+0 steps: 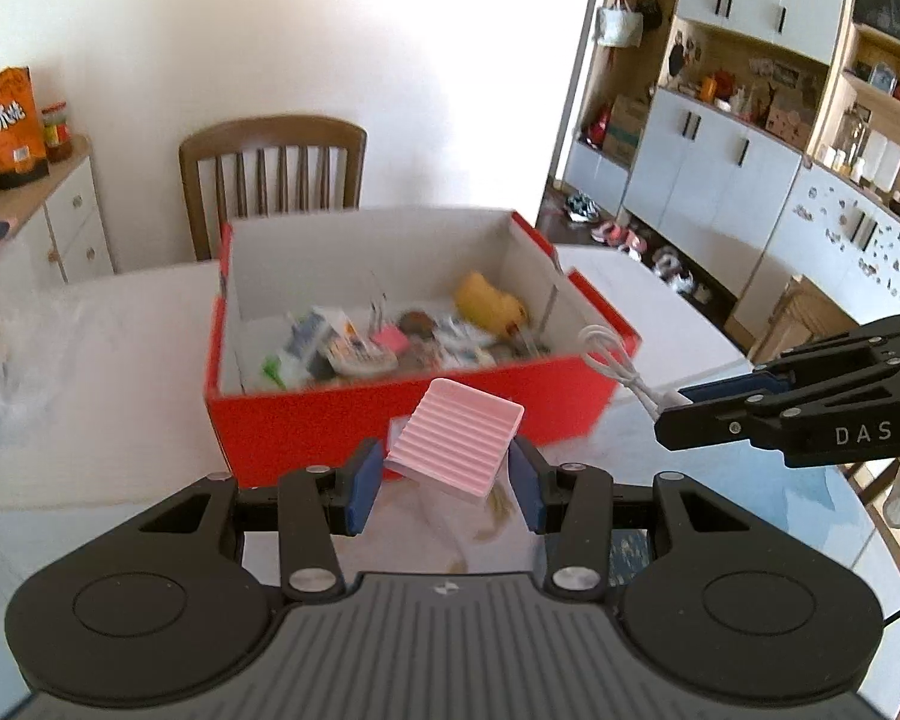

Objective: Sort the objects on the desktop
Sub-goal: 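Lift and carry the pink sponge and white cable with both grippers over the box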

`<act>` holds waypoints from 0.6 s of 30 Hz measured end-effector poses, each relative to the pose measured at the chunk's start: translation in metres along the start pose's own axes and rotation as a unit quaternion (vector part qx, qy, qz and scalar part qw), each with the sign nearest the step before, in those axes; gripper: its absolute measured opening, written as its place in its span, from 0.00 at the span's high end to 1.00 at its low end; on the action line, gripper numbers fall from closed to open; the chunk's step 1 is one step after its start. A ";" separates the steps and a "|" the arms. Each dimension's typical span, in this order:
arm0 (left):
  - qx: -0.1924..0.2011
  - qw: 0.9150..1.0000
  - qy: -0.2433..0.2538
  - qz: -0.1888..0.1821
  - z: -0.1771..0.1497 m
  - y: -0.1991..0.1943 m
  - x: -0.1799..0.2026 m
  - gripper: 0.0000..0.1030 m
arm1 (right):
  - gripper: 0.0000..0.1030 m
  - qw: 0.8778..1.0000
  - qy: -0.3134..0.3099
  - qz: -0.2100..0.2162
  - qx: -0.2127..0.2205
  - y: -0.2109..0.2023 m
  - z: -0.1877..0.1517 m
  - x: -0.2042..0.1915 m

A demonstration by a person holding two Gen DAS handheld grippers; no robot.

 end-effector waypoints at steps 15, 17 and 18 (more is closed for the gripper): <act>0.017 0.999 0.026 0.025 0.059 0.014 -0.041 0.57 | 0.80 1.000 -0.009 -0.019 0.019 0.022 0.057 0.008; 0.014 0.999 0.028 0.025 0.065 0.020 -0.045 0.57 | 0.80 0.999 -0.009 -0.023 0.020 0.026 0.064 0.009; 0.013 0.999 0.030 0.026 0.067 0.024 -0.047 0.57 | 0.80 0.999 -0.009 -0.025 0.021 0.029 0.067 0.010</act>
Point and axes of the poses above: each gripper's, at about its wrist camera, not at the fingertips, and y roughly the way its jaws point, x to its right, z to its top, the point moved 10 cm from there along y, roughly the way its jaws point, and after that the axes turned 2 degrees about x, right-handed, at the moved point
